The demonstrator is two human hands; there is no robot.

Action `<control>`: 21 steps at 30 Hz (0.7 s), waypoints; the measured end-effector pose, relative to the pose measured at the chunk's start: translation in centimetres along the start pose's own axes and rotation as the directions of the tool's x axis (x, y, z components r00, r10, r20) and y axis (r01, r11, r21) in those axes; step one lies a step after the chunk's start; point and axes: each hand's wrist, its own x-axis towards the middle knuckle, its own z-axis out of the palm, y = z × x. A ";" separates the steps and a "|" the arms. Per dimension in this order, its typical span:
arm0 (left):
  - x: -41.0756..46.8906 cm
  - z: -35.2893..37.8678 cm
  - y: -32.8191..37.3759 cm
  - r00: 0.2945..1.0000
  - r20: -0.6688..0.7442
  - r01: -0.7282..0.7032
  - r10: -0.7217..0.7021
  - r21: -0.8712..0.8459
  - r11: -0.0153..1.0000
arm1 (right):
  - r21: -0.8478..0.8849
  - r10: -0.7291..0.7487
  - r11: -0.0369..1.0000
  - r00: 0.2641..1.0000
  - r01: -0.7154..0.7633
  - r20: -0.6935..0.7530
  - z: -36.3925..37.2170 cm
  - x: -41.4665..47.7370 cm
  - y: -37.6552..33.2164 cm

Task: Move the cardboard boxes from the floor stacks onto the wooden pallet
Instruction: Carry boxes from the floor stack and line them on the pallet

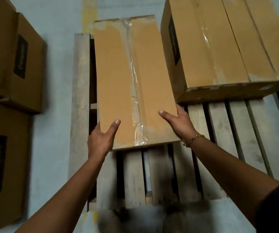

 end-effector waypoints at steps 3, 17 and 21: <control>1.4 0.4 0.0 1.000 -0.002 -0.013 0.013 0.009 1.000 | 0.006 -0.008 1.000 1.000 0.008 -0.010 0.4 1.1 0.5; 6.8 5.6 2.9 0.992 -0.027 -0.125 0.127 0.082 0.989 | -0.006 -0.100 0.995 0.989 0.100 -0.111 -1.6 8.2 2.4; 6.9 5.8 2.9 0.988 -0.048 -0.139 0.144 0.093 0.986 | -0.019 -0.128 0.992 0.984 0.127 -0.120 -1.6 8.7 3.0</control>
